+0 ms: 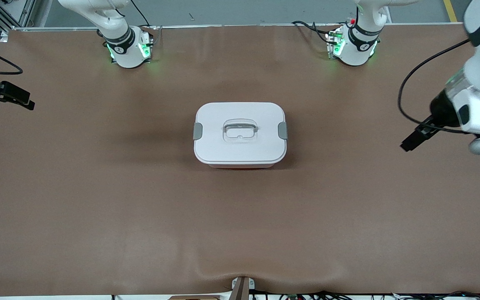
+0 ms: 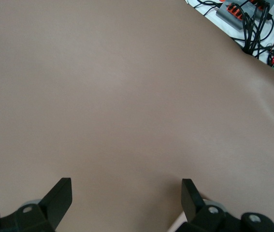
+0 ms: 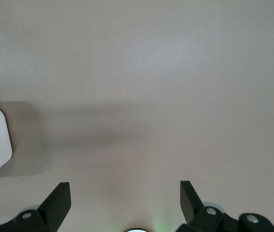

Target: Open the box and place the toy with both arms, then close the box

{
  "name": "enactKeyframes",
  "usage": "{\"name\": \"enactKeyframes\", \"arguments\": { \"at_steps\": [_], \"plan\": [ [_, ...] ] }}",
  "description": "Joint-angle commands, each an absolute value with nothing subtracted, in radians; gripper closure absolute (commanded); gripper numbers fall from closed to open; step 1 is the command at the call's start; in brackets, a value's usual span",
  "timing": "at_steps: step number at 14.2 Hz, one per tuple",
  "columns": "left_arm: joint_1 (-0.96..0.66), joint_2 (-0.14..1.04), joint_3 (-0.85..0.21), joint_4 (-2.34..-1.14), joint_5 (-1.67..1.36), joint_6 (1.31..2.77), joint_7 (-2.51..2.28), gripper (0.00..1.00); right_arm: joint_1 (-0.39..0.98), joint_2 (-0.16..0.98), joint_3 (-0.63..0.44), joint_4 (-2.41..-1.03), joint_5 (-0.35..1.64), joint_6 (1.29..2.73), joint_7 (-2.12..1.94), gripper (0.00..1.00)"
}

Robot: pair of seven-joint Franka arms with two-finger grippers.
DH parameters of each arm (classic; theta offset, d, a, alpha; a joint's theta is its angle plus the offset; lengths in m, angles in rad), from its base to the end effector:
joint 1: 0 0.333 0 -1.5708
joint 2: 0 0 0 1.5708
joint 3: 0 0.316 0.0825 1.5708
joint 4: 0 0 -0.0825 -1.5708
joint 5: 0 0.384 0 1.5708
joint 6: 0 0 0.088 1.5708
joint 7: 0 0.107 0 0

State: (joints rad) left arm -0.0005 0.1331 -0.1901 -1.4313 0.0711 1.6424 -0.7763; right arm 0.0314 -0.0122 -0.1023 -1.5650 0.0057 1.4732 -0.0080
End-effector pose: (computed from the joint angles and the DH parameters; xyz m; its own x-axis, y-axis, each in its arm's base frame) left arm 0.5945 -0.0991 0.6218 0.8292 0.5518 0.0895 0.5521 -0.8334 0.0234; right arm 0.5390 -0.0380 0.6257 0.9949 -0.0620 -0.0795 -0.0628 -0.9980 -0.0076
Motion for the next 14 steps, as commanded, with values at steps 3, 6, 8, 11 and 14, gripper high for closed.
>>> {"name": "enactKeyframes", "arguments": {
  "at_steps": [3,6,8,11,14],
  "plan": [
    [-0.031,0.065,-0.097,-1.424,0.061,1.543,-0.521,0.0,0.035,-0.003,-0.104,-1.554,-0.003,1.468,-0.005,0.0],
    [-0.028,0.014,-0.062,-1.424,0.071,1.476,-0.32,0.0,0.04,0.012,-0.103,-1.554,-0.002,1.494,-0.005,0.0],
    [-0.028,-0.014,-0.025,-1.425,0.069,1.427,-0.214,0.0,0.038,0.014,-0.104,-1.557,-0.002,1.554,-0.005,0.0],
    [-0.026,-0.043,0.006,-1.43,0.048,1.388,-0.065,0.0,0.038,0.012,-0.103,-1.557,-0.002,1.548,-0.005,0.0],
    [-0.028,-0.071,0.002,-1.439,0.051,1.373,0.047,0.0,0.038,0.014,-0.103,-1.557,-0.002,1.548,-0.003,0.0]
  ]
}}
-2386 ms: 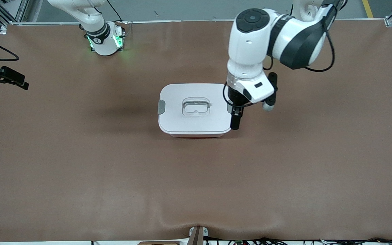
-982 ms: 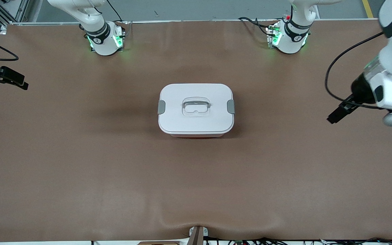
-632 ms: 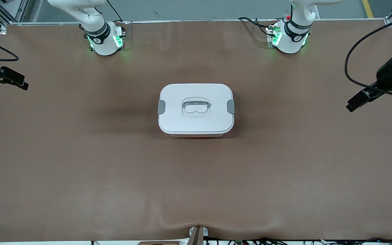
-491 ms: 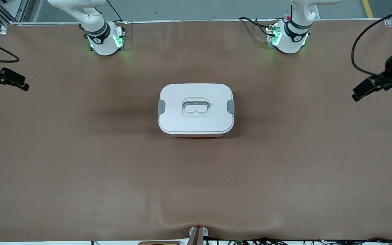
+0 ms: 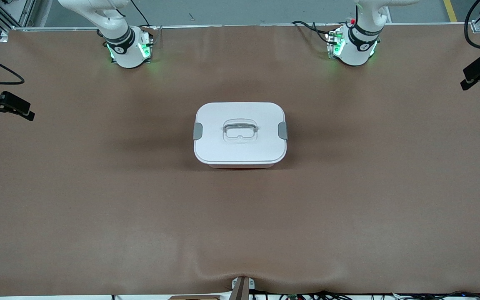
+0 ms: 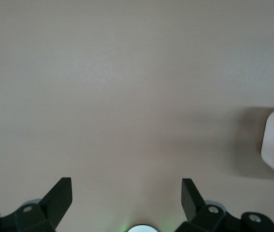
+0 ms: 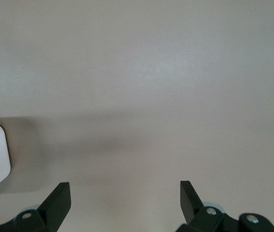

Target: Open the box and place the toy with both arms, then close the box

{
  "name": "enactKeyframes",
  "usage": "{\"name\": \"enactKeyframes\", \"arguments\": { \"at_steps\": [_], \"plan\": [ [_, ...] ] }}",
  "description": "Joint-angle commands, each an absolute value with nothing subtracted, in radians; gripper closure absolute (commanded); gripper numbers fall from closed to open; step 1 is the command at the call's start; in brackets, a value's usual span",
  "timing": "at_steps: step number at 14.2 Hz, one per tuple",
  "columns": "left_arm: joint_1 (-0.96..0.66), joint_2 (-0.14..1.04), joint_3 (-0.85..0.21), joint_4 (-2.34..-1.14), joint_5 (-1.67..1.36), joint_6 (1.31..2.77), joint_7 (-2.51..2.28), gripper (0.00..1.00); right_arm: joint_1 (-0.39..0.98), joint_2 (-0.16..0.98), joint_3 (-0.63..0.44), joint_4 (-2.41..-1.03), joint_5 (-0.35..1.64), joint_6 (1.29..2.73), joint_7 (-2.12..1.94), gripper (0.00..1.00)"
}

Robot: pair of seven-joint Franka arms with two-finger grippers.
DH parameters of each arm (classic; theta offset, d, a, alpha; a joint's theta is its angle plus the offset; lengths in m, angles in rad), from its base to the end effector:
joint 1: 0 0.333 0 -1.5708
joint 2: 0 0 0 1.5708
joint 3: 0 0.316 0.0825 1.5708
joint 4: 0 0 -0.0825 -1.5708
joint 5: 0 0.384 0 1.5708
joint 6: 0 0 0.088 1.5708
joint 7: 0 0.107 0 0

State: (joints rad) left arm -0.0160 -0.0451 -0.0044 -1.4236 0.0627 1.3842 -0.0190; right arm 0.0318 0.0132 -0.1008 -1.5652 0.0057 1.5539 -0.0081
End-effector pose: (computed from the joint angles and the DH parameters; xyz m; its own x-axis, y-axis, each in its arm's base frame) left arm 0.5179 -0.0030 0.7005 0.9999 0.0102 0.0072 0.0106 -0.9980 -0.0616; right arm 0.5554 -0.0374 0.6184 0.9979 -0.0608 -0.0244 -0.0609 -0.9981 -0.0046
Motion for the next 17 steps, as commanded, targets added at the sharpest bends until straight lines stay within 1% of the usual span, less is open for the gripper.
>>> {"name": "enactKeyframes", "arguments": {
  "at_steps": [1,5,7,10,14,15,16,17],
  "plan": [
    [-0.028,-0.068,0.003,-1.439,0.048,1.374,0.076,0.0,0.038,0.012,-0.104,-1.557,-0.002,1.548,-0.003,0.0],
    [-0.028,-0.054,0.008,-1.44,0.038,1.434,0.077,0.0,0.037,0.012,-0.104,-1.554,-0.002,1.548,-0.003,0.0],
    [-0.023,-0.049,0.011,-1.456,-0.041,1.475,0.065,0.0,0.038,0.014,-0.103,-1.555,-0.002,1.546,-0.003,0.0],
    [-0.018,-0.043,0.026,-1.477,-0.081,1.5,0.048,0.0,0.038,0.012,-0.104,-1.554,-0.002,1.548,-0.003,0.0],
    [-0.026,-0.034,0.023,-1.483,-0.046,1.514,-0.034,0.0,0.038,0.012,-0.104,-1.554,-0.002,1.548,-0.003,0.0],
    [-0.034,-0.037,0.005,-1.483,0.018,1.514,-0.043,0.0,0.038,0.012,-0.104,-1.554,-0.002,1.546,-0.003,0.0],
    [-0.032,-0.038,-0.041,-1.482,0.069,1.514,-0.049,0.0,0.038,0.012,-0.104,-1.554,-0.002,1.546,-0.003,0.0],
    [-0.028,-0.037,-0.046,-1.483,0.068,1.514,-0.049,0.0,0.038,0.012,-0.104,-1.554,-0.002,1.546,-0.003,0.0]
  ]
}}
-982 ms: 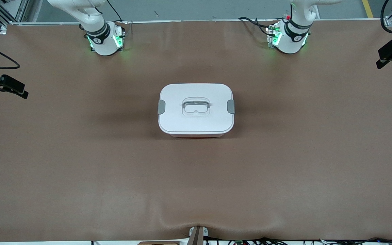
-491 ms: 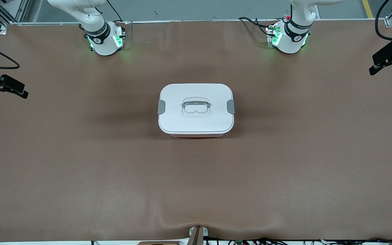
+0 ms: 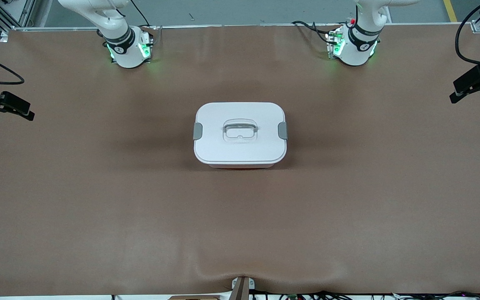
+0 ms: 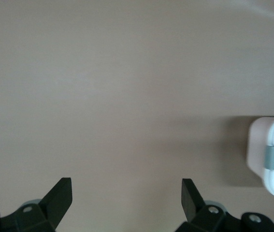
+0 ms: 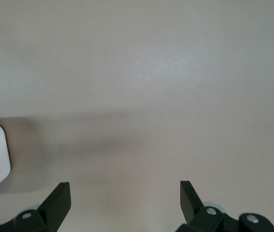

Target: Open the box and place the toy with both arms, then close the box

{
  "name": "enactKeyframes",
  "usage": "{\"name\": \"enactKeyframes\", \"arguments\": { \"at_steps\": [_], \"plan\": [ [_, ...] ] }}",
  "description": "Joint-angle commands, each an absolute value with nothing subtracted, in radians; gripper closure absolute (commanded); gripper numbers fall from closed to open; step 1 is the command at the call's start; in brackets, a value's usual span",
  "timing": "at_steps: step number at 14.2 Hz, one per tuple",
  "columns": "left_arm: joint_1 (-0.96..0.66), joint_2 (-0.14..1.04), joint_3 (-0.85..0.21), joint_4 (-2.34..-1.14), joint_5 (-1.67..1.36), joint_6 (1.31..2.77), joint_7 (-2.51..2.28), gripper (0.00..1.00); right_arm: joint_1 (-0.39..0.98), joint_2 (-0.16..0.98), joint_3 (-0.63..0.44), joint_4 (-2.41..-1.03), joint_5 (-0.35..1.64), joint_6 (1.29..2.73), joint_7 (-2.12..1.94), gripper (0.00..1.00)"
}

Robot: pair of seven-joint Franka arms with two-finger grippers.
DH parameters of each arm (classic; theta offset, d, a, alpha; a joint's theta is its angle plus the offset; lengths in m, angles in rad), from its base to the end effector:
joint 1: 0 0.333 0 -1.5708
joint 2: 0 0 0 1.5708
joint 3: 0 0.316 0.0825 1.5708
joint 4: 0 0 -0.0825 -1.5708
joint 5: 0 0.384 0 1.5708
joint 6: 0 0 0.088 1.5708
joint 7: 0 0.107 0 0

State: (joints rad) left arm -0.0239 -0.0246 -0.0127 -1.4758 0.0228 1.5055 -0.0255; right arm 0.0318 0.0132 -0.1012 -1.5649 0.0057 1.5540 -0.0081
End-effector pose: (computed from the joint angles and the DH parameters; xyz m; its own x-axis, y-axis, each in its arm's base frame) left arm 0.5395 -0.0173 0.6766 0.9984 -0.0096 0.0549 -0.0084 -0.9997 -0.0216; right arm 0.5554 -0.0376 0.6185 0.9978 -0.0612 -0.0240 -0.0613 -0.9981 -0.0046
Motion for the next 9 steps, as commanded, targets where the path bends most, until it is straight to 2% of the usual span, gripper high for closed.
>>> {"name": "enactKeyframes", "arguments": {
  "at_steps": [1,9],
  "plan": [
    [-0.026,-0.037,-0.046,-1.483,0.066,1.514,-0.048,0.0,0.038,0.014,-0.104,-1.554,-0.002,1.546,-0.002,0.0],
    [-0.021,-0.02,-0.023,-1.476,0.031,1.517,-0.032,0.0,0.038,0.014,-0.104,-1.554,-0.002,1.548,-0.002,0.0]
  ]
}}
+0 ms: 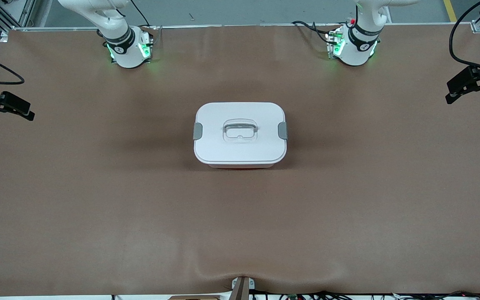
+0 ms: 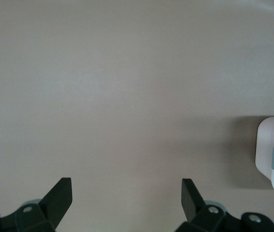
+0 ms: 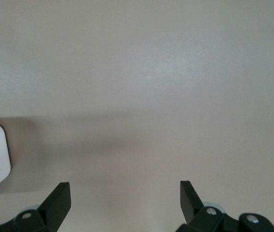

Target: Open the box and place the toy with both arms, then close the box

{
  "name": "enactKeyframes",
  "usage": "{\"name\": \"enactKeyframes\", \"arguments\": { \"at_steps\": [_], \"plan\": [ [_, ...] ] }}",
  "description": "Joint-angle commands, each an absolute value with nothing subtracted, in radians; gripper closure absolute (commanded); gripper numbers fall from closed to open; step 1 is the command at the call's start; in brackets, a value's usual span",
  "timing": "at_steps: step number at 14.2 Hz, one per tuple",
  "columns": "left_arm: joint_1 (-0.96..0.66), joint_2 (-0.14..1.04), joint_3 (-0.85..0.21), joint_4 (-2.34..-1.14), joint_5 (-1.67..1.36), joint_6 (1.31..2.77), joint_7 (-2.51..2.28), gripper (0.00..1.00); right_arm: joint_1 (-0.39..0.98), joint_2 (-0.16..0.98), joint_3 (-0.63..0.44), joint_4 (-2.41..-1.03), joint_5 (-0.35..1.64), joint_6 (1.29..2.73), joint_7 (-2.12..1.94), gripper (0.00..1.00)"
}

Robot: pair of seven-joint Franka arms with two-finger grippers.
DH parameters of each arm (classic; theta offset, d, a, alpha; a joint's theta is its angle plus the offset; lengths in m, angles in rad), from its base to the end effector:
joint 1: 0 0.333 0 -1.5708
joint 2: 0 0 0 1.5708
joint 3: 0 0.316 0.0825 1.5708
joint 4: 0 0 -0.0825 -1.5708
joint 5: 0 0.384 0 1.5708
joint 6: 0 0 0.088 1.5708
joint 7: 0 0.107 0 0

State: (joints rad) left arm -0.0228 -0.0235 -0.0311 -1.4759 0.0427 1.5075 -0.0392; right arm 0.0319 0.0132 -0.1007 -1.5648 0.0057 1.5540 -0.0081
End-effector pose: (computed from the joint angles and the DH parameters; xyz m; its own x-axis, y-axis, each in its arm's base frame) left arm 0.5398 -0.0246 0.6762 0.9983 -0.0120 0.0568 -0.0097 -0.9991 -0.0409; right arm 0.5554 -0.0373 0.6186 0.9979 -0.0606 -0.0239 -0.0607 -0.9981 -0.0046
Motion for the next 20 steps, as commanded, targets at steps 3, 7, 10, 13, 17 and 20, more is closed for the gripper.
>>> {"name": "enactKeyframes", "arguments": {
  "at_steps": [3,7,10,13,17,20],
  "plan": [
    [-0.028,-0.012,-0.028,-1.468,0.031,1.517,-0.041,0.0,0.04,0.012,-0.104,-1.554,-0.002,1.546,-0.002,0.0],
    [-0.017,-0.005,-0.029,-1.468,0.026,1.516,-0.034,0.0,0.04,0.006,-0.101,-1.537,0.0,1.546,0.0,0.0],
    [0.0,-0.006,-0.023,-1.468,-0.032,1.516,-0.043,0.0,0.052,0.006,-0.101,-1.529,0.0,1.537,0.005,0.0],
    [0.008,-0.005,-0.029,-1.468,-0.046,1.516,-0.046,0.0,0.054,0.006,-0.101,-1.529,0.0,1.529,0.006,0.0],
    [-0.001,-0.002,-0.032,-1.468,-0.04,1.516,-0.048,0.0,0.054,0.006,-0.101,-1.529,-0.002,1.529,0.005,0.0],
    [-0.006,-0.002,-0.034,-1.468,-0.04,1.516,-0.049,0.0,0.054,0.006,-0.101,-1.529,-0.002,1.529,0.003,0.0]
  ]
}}
